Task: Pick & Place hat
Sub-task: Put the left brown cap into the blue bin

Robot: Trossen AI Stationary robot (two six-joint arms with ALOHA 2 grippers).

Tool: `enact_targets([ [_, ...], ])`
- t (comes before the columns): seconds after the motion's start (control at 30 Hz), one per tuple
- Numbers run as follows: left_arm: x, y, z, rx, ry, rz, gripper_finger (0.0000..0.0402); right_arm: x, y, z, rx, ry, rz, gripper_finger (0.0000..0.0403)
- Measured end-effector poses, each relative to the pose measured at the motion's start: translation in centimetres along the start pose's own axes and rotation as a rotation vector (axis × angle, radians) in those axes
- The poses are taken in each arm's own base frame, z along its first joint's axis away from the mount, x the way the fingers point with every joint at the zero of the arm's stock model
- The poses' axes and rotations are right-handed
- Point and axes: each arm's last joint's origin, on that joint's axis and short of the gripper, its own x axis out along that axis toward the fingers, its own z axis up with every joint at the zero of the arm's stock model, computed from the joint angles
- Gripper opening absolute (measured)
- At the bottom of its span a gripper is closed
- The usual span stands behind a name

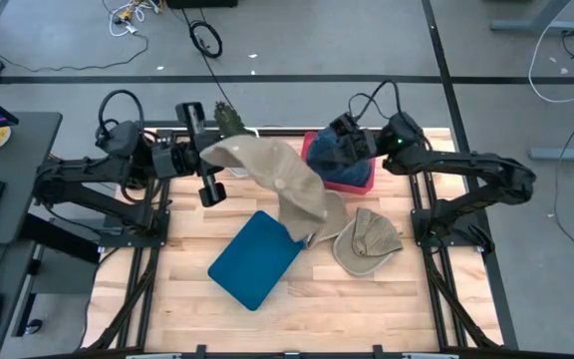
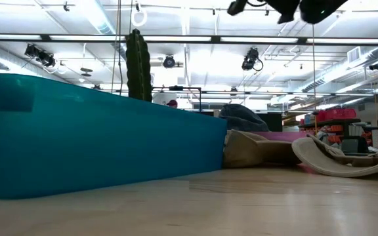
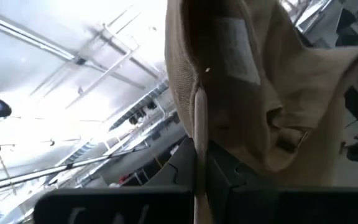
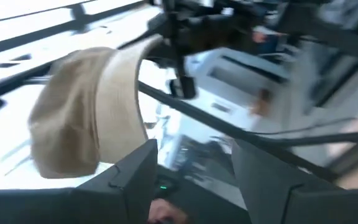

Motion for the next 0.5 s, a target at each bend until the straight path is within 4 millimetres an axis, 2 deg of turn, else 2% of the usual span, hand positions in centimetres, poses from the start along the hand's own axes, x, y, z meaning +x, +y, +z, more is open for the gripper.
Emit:
enact_targets([
  [0.17, 0.7, -0.6, -0.8, -0.004, 0.010, -0.013, 0.0013, 1.0, -0.9, -0.1, 0.023, -0.019, 0.111, 0.0210],
  [0.33, 1.4, -1.2, -1.6, -0.019, 0.006, -0.009, 0.0013, 1.6, -1.9, -0.6, 0.040, -0.004, 0.134, 0.0210],
  [0.5, 2.1, -2.0, -2.6, -0.020, 0.026, -0.025, 0.0014, 2.0, -1.7, -0.9, 0.026, -0.002, 0.165, 0.0210],
])
